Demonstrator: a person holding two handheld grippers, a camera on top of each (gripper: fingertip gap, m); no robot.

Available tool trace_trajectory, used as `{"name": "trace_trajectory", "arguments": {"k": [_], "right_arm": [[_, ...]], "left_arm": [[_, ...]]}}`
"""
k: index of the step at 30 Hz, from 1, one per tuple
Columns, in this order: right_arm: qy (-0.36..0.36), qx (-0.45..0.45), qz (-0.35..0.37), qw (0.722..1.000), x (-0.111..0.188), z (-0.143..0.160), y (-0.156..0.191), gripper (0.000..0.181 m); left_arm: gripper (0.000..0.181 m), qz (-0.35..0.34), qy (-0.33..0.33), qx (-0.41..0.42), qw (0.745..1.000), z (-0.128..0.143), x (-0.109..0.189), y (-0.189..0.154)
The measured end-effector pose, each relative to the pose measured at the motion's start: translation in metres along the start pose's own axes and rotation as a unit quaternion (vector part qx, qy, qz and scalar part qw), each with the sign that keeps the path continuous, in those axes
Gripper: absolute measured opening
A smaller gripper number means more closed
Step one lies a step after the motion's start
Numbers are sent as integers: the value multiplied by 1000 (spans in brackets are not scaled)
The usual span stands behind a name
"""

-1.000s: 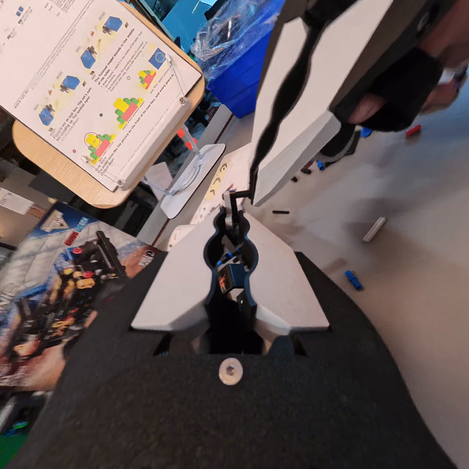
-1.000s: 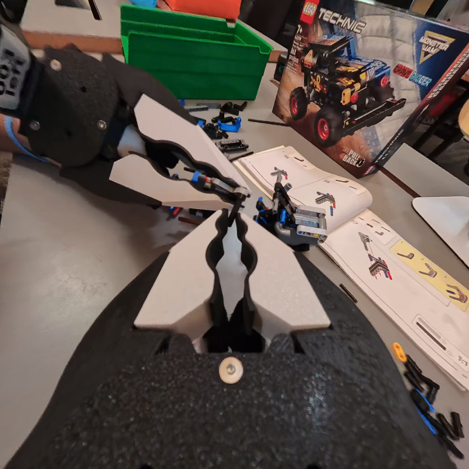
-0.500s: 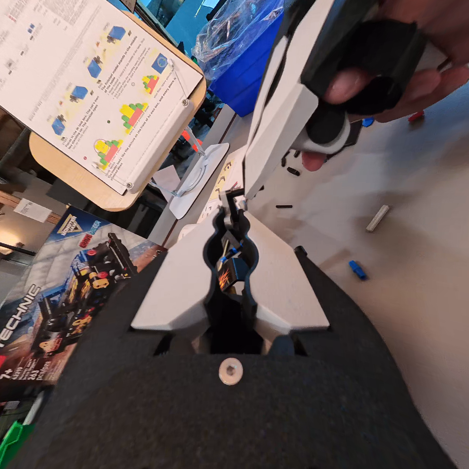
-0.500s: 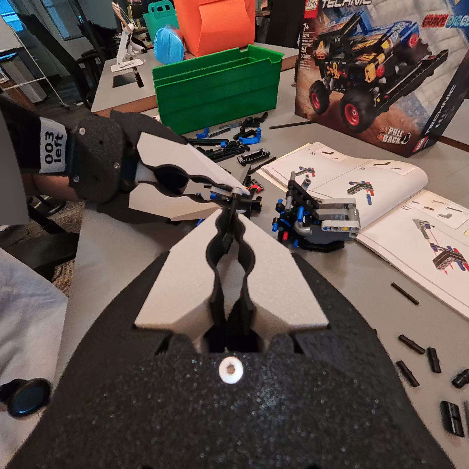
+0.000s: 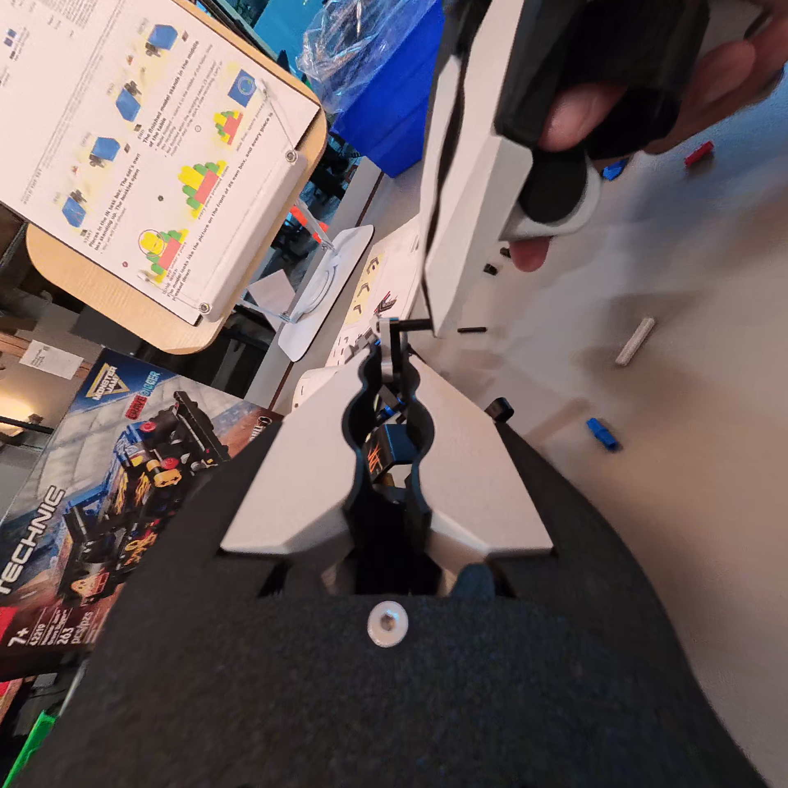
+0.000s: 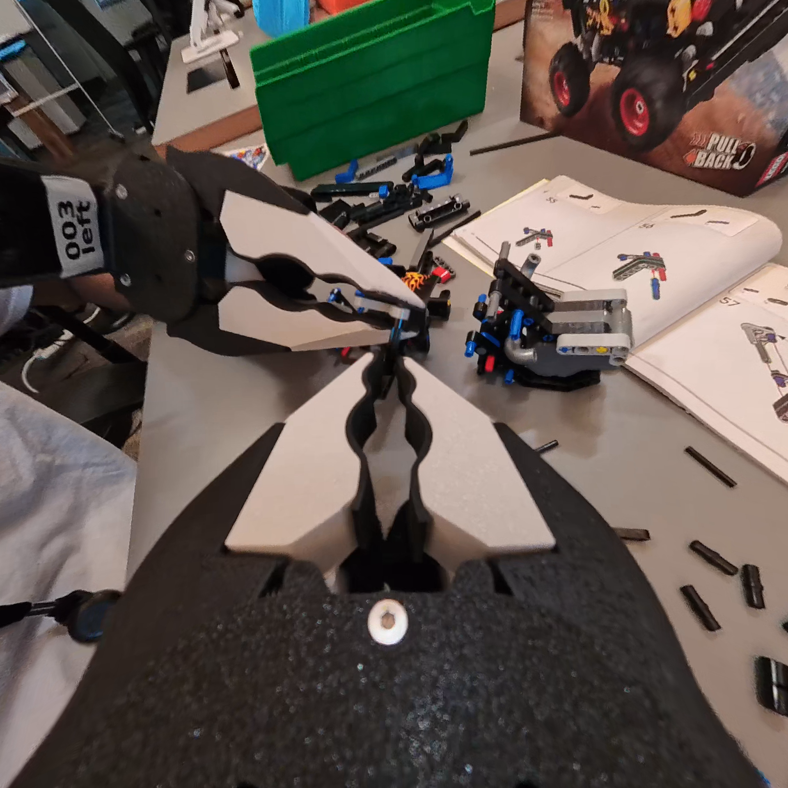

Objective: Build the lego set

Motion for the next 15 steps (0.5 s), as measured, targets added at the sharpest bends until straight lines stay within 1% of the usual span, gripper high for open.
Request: {"name": "trace_trajectory", "arguments": {"k": [2,4,8,9,12,15], "right_arm": [[17,5,2,1000,-1,4,-1,7],[17,3,-6,1000,-2,4,0,4],[14,5,-12,1000,-1,4,0,4],[13,5,-10,1000,0,4,-1,3],[40,22,8,999,-3,8,-2,3],[43,16,10,999,-4,8,-1,3]], "left_arm": [[7,5,4,3,1000,3,-1,0],[7,6,0,7,1000,3,-1,-1],[7,14,-1,12,1000,1,-2,-3],[7,15,3,11,1000,2,-3,-4],[7,11,17,-11,1000,4,-6,-7],[8,19,17,4,1000,5,-7,-7]]}}
Point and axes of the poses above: each gripper's, where its closed fingertips meet, x back along the fingers, z out of its underside, y = z × x across the jaws, the point moved 8 cm from there along x, back along the fingers, and after that the axes turned 11 degrees about x, right-handed, at the moved point
